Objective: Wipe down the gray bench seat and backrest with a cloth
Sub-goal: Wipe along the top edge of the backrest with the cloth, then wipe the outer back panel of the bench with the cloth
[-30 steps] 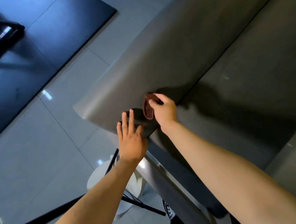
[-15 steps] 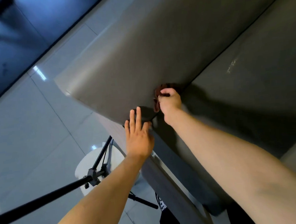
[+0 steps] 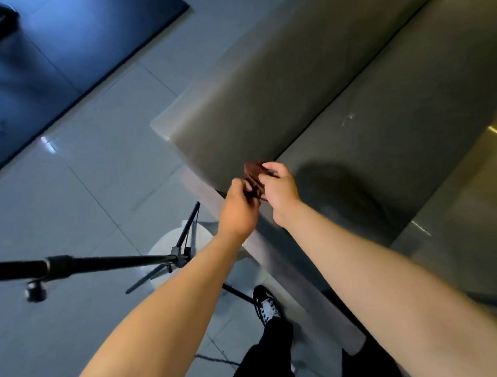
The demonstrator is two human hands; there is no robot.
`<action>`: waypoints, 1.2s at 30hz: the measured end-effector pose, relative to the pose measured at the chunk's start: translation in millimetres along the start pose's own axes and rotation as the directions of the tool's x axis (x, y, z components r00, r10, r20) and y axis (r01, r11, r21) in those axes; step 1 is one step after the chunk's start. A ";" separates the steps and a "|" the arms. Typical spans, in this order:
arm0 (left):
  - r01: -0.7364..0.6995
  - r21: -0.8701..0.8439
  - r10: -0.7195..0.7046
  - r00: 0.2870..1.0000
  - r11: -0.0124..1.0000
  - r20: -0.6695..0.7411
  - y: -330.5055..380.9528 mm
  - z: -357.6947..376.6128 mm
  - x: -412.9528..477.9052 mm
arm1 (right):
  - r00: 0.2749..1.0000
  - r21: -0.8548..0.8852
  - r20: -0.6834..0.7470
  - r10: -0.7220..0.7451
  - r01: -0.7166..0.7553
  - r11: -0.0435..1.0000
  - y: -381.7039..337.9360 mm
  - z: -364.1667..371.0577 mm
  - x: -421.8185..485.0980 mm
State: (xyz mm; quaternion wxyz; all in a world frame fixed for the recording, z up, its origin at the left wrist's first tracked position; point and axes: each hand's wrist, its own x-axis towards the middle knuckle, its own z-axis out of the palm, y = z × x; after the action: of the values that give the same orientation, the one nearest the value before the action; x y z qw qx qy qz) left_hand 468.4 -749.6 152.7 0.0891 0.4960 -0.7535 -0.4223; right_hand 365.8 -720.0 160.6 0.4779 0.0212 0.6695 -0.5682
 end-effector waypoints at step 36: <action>0.446 -0.455 -0.346 0.892 0.770 0.290 92.6 74.9 -254.1 | 0.989 -0.305 -0.149 0.011 -0.057 0.951 39.7 -199.3 -255.9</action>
State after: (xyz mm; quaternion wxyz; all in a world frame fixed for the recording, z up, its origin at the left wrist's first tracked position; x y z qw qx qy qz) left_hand 489.8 -485.5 245.2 0.0536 0.5599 -0.4970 -0.6607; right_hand 404.5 -418.5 280.7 0.4352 -0.0007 0.7824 -0.4455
